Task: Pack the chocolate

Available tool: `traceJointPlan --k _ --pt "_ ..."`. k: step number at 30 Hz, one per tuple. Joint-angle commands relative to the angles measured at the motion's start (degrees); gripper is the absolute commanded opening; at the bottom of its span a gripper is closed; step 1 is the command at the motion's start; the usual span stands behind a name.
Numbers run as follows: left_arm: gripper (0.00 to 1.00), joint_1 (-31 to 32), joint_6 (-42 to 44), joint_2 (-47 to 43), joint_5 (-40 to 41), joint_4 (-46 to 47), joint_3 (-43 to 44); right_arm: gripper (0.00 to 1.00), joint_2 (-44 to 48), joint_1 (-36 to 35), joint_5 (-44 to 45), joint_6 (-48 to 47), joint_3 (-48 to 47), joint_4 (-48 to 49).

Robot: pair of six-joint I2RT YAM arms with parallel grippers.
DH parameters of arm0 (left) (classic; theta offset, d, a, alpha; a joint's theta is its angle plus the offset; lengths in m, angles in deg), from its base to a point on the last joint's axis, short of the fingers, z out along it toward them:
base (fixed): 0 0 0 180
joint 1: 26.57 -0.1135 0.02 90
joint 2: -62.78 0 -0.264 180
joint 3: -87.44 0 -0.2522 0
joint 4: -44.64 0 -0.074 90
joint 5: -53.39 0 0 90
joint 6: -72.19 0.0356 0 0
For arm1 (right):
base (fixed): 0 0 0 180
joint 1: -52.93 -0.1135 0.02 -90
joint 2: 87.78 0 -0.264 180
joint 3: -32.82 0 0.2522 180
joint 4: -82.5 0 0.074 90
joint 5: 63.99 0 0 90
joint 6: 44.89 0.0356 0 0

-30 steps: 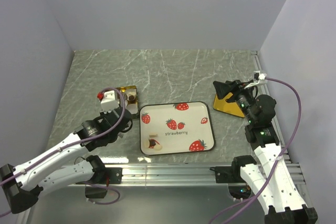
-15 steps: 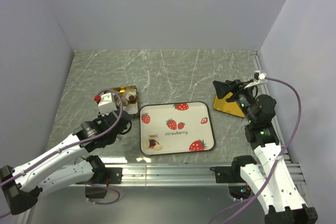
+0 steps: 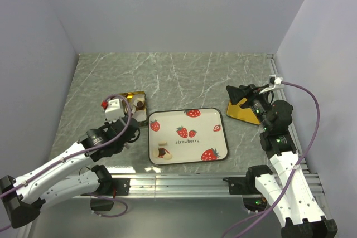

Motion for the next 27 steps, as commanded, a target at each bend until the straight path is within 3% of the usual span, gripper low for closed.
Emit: traceJointPlan --k 1,8,14,27 --pt "0.38 -0.1 3.6 -0.7 -1.0 3.9 0.8 0.76 0.0 -0.5 0.5 -0.7 -1.9 2.0" --pt "0.38 2.1 7.9 -1.0 -4.9 6.4 1.3 0.76 -0.3 -0.5 1.2 -1.1 -2.0 1.6" --pt "0.38 9.5 8.0 -0.9 -5.8 5.8 1.6 0.76 -0.4 -0.6 1.8 -1.3 -2.1 1.1" --pt "0.37 22.7 0.1 1.8 -4.3 -0.3 2.6 0.76 -0.1 -0.5 2.6 -1.7 -2.2 0.4"
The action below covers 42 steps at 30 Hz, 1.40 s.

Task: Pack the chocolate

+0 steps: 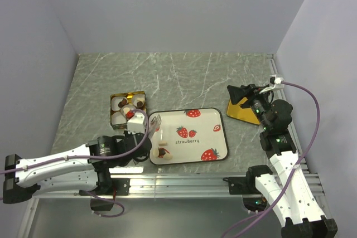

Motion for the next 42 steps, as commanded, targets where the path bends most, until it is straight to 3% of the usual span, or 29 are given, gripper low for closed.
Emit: traceJointPlan --k 1,7,29,42 --pt "0.37 2.5 -3.0 -0.3 0.7 -1.3 2.4 0.76 0.1 -0.5 0.7 -1.1 -2.1 1.2" --pt "0.37 6.7 -4.0 3.0 -1.1 -2.4 3.0 0.76 0.1 -0.5 0.8 -1.3 -2.2 1.1" --pt "0.4 20.5 -21.0 9.7 4.1 -16.7 7.6 0.76 0.1 -0.4 0.4 -1.3 -2.4 0.8" --pt "0.43 24.9 -27.4 13.8 6.5 -22.0 10.4 0.76 0.6 -0.5 0.2 -1.2 -2.4 0.6"
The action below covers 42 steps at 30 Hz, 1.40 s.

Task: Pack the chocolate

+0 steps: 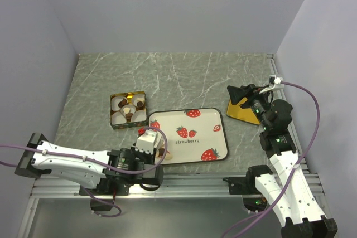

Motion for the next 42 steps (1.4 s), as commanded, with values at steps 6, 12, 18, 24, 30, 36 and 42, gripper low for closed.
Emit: traceJointPlan --k 6,12,18,24,30,36,42 --pt "0.44 1.3 -1.4 0.5 -0.3 -1.5 1.0 0.76 1.1 -0.6 -0.1 -0.9 -2.4 0.9" --pt "0.45 1.9 1.3 1.4 -0.7 0.2 1.4 0.76 1.4 -0.5 -0.1 -0.9 -2.5 0.7" --pt "0.46 2.1 1.5 1.8 -1.1 -0.3 1.2 0.76 1.4 -0.5 0.0 -0.9 -2.5 0.6" --pt "0.46 2.1 3.2 2.2 -2.9 1.6 0.5 0.76 1.1 -0.4 0.0 -0.9 -2.5 0.6" --pt "0.43 2.1 4.3 3.6 -3.5 2.1 0.8 0.76 1.1 -0.6 0.1 -1.0 -2.5 0.6" --pt "0.37 2.0 2.7 3.0 -3.4 1.2 0.2 0.76 1.1 -0.5 0.2 -1.0 -2.4 0.6" --pt "0.35 2.0 3.5 2.6 -3.0 3.0 -0.6 0.76 0.9 -0.5 0.2 -0.9 -2.5 0.7"
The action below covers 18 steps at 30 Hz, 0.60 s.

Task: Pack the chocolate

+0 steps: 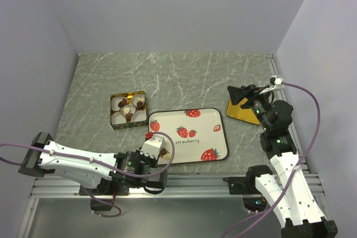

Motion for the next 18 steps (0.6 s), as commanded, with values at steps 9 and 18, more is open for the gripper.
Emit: traceJointPlan --k 9,18 --pt "0.29 0.0 -2.0 -1.7 4.0 1.7 -0.7 0.76 -0.1 -0.5 -0.2 -0.6 -2.3 1.6" --pt "0.27 -4.1 -1.2 -7.7 11.8 2.0 0.5 0.76 -0.5 -0.5 -0.6 -0.5 -2.3 2.1"
